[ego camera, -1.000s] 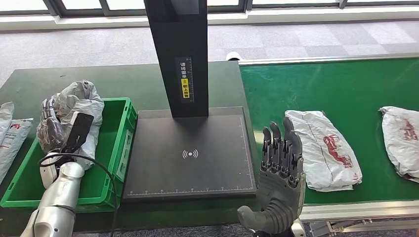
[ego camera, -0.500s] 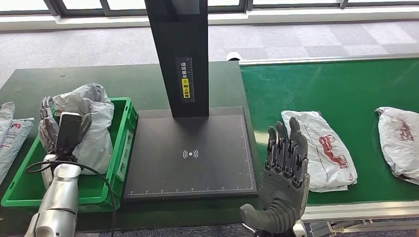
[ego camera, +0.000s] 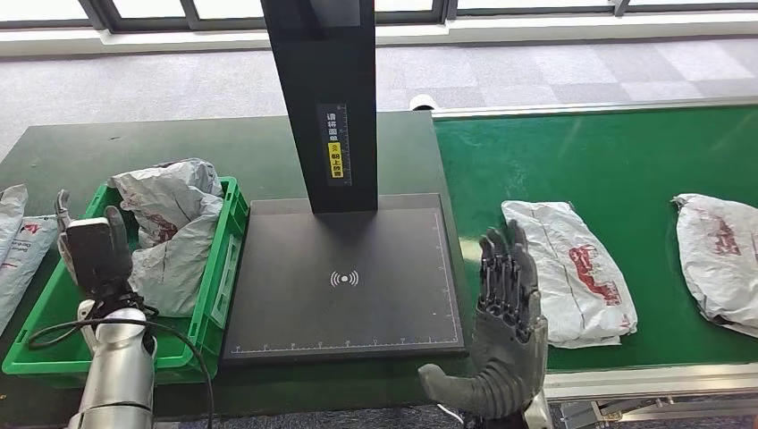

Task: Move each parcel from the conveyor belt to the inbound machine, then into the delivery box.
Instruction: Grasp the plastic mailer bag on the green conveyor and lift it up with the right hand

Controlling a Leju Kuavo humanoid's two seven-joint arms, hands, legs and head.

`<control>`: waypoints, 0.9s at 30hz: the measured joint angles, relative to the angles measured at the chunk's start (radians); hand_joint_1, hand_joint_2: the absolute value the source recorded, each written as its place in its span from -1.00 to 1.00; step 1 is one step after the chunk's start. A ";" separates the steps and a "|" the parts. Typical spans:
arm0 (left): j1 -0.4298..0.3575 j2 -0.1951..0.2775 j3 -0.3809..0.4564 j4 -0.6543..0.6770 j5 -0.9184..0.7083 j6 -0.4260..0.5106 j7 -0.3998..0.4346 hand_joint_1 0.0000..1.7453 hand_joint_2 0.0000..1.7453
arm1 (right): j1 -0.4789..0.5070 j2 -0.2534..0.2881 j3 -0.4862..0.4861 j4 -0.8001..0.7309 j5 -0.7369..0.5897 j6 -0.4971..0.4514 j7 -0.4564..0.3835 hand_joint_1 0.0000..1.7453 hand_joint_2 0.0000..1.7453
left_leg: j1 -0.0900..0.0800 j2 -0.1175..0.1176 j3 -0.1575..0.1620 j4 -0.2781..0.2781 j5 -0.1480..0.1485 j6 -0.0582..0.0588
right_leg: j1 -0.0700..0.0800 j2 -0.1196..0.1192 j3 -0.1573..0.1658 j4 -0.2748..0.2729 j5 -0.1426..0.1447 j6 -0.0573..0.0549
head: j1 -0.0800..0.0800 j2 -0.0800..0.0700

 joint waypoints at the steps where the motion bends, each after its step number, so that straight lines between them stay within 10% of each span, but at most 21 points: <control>1: 0.029 -0.008 -0.014 -0.040 0.029 0.018 -0.020 -1.00 -1.00 | 0.010 0.013 -0.038 0.013 0.055 0.003 0.031 -1.00 1.00 | 0.000 0.000 0.000 0.000 0.000 0.000 | 0.000 0.000 0.000 0.000 0.000 0.000 | 0.000 0.000; 13: 0.346 -0.055 -0.250 -0.452 0.343 -0.095 -0.139 -1.00 -1.00 | 0.086 0.071 -0.526 0.160 0.505 -0.043 0.258 -1.00 1.00 | -0.001 -0.001 -0.004 0.001 -0.002 0.003 | 0.000 -0.001 -0.002 -0.002 -0.001 0.002 | 0.000 0.000; 27: 0.413 -0.056 -0.306 -0.584 0.425 -0.207 -0.192 -1.00 -1.00 | 0.089 0.095 -0.670 0.208 0.631 -0.041 0.344 -1.00 1.00 | 0.000 0.000 -0.004 0.001 -0.001 0.002 | 0.000 0.000 -0.004 -0.002 -0.001 0.001 | 0.000 0.000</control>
